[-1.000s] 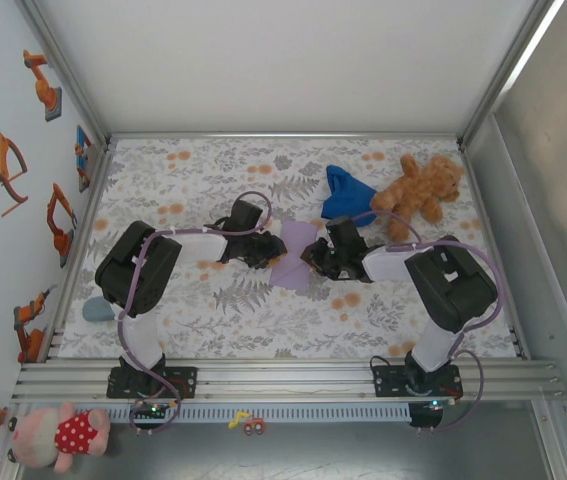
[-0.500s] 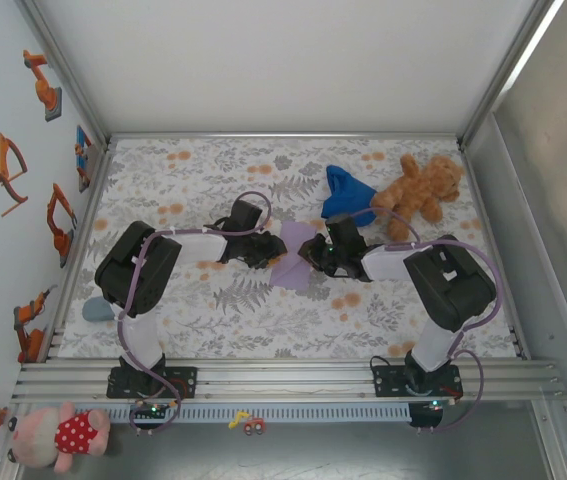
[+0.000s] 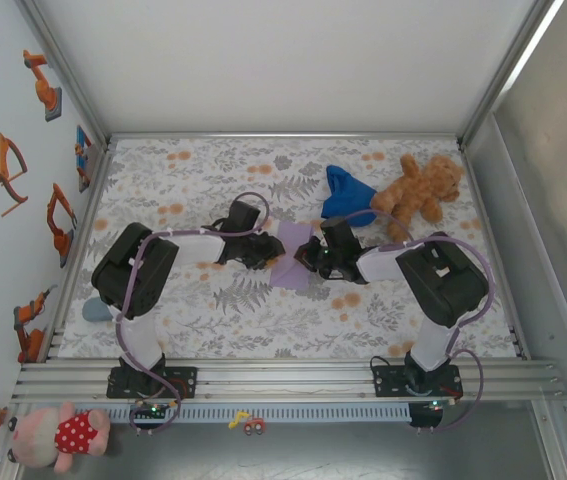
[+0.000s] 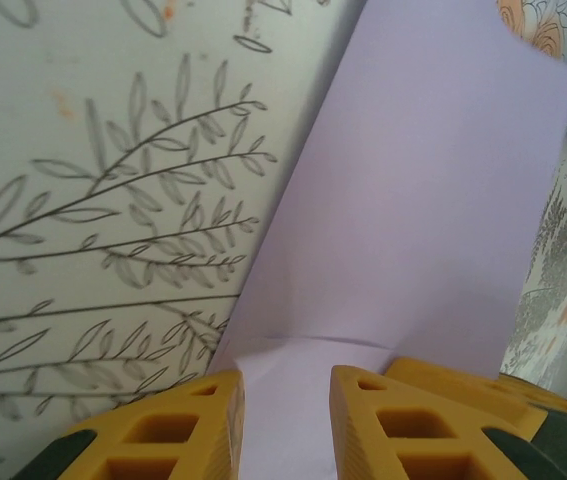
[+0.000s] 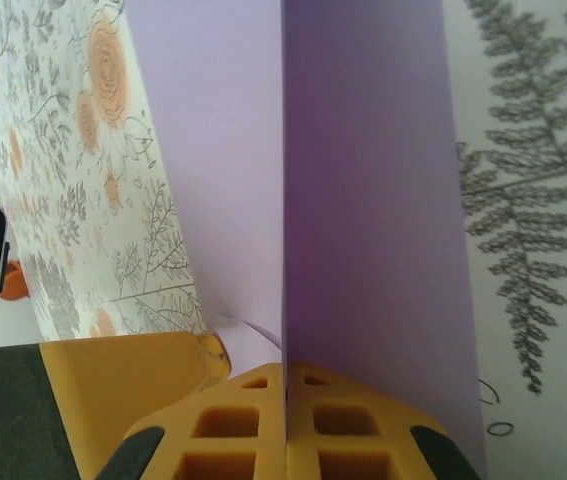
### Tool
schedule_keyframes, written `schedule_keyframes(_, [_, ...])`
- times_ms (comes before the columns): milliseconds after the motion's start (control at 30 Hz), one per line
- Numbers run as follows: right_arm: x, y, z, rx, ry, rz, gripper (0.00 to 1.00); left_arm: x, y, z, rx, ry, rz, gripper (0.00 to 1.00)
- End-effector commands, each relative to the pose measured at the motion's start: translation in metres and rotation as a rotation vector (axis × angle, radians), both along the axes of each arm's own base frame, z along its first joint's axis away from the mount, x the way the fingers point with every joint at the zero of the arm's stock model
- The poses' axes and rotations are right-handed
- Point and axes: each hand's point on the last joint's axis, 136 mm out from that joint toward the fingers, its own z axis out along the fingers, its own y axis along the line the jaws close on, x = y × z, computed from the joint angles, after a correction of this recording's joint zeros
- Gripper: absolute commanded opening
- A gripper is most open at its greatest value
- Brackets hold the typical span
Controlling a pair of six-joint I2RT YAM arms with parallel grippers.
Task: Fold a paper plane with a square sheet of paper (pick it up from the middle)
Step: Pick up the paper from the center of the table.
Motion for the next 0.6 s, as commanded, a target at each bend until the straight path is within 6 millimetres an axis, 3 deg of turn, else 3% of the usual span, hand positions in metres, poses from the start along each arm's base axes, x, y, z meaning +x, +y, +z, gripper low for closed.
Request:
schedule_keyframes(0, [0.005, 0.003, 0.02, 0.004, -0.112, 0.037, 0.0, 0.005, 0.013, 0.019, 0.003, -0.055, 0.032, 0.31])
schedule_keyframes(133, [0.009, 0.001, 0.049, -0.016, -0.232, 0.074, 0.0, 0.012, 0.03, 0.042, -0.016, -0.153, 0.067, 0.39])
schedule_keyframes(300, [0.01, 0.011, 0.105, 0.033, -0.399, 0.178, 0.0, 0.015, 0.049, 0.089, -0.079, -0.283, 0.082, 0.66])
schedule_keyframes(467, [0.005, 0.024, 0.156, 0.136, -0.512, 0.268, 0.0, 0.008, 0.057, 0.135, -0.169, -0.386, 0.066, 0.89])
schedule_keyframes(567, [0.004, 0.03, 0.184, 0.206, -0.558, 0.295, 0.0, 0.001, 0.054, 0.16, -0.256, -0.438, 0.038, 0.96])
